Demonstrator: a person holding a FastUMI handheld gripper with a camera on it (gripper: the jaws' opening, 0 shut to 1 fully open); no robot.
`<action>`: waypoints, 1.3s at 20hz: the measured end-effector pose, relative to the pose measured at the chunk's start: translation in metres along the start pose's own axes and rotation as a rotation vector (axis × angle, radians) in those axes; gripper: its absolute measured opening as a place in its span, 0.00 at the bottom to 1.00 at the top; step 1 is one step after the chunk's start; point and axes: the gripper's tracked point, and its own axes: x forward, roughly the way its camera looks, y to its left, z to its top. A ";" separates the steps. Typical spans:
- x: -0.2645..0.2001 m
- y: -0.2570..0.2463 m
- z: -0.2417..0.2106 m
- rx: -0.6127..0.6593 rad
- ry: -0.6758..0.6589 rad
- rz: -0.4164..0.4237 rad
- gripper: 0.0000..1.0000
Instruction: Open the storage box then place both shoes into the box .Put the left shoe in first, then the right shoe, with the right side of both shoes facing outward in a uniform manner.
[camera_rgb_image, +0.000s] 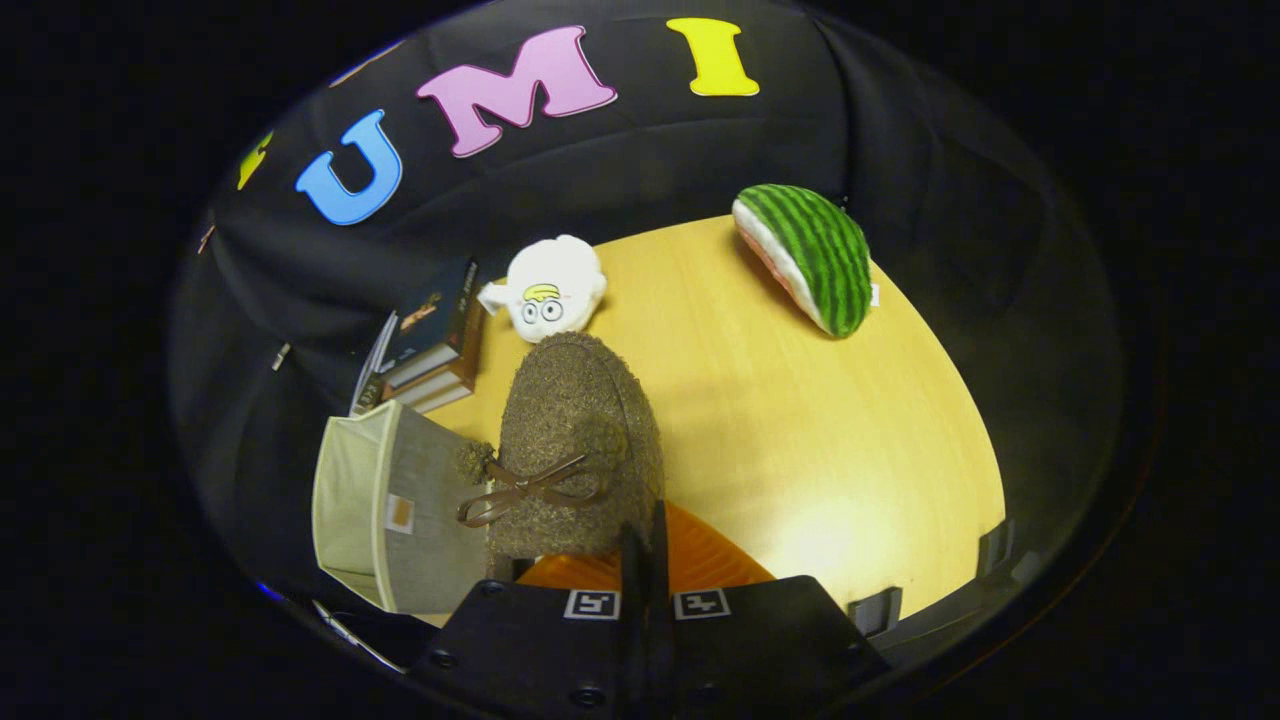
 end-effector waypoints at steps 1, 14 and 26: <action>-0.007 0.017 0.003 0.009 -0.013 0.016 0.05; -0.017 0.187 -0.013 0.031 0.001 0.140 0.05; 0.043 0.238 -0.056 -0.031 0.104 0.087 0.05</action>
